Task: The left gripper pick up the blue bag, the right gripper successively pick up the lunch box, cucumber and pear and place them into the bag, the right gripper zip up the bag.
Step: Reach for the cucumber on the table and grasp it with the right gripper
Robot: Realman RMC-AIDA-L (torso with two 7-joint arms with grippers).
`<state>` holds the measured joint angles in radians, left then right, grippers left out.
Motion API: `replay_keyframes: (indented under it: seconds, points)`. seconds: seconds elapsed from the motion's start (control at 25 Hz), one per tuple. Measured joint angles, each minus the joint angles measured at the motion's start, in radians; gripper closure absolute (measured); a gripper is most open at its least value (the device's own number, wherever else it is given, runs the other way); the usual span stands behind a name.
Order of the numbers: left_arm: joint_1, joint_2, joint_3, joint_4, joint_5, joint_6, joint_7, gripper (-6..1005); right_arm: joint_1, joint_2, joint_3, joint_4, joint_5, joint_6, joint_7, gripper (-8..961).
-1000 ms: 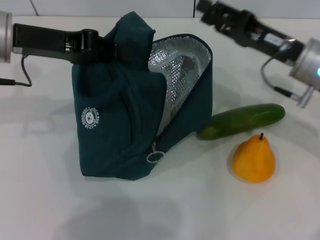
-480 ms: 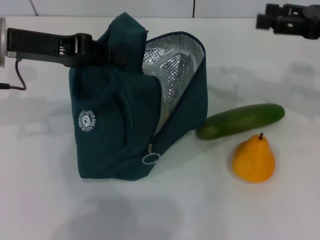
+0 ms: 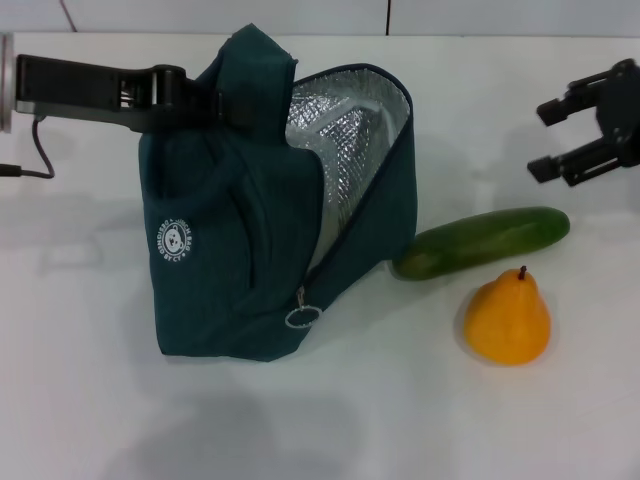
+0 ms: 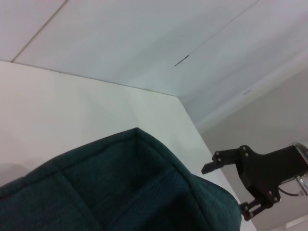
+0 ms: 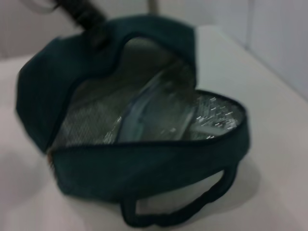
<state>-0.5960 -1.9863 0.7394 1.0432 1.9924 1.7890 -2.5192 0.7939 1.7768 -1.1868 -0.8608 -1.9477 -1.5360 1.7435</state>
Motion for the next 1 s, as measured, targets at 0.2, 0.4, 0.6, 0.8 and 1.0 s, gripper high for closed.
replay_keyframes:
  seconds: [0.2, 0.4, 0.6, 0.8, 1.0]
  points:
    - [-0.003, 0.0, 0.0, 0.0, 0.0, -0.004, 0.001, 959, 0.069, 0.048, -0.006, -0.008, -0.167, -0.021, -0.077, 170]
    - [-0.007, 0.0, 0.0, 0.0, 0.0, -0.016, 0.01, 959, 0.093, 0.127, -0.004, -0.021, -0.312, 0.013, -0.157, 163]
    - [-0.007, -0.004, -0.001, 0.0, -0.004, -0.017, 0.002, 960, 0.096, 0.174, -0.018, -0.024, -0.355, 0.067, -0.231, 160]
    - [-0.008, -0.012, -0.001, 0.0, -0.006, -0.019, -0.001, 960, 0.101, 0.202, -0.031, 0.02, -0.377, 0.128, -0.286, 157]
    - [-0.013, -0.012, -0.002, 0.0, -0.008, -0.019, -0.002, 960, 0.105, 0.224, -0.033, 0.07, -0.394, 0.165, -0.31, 156]
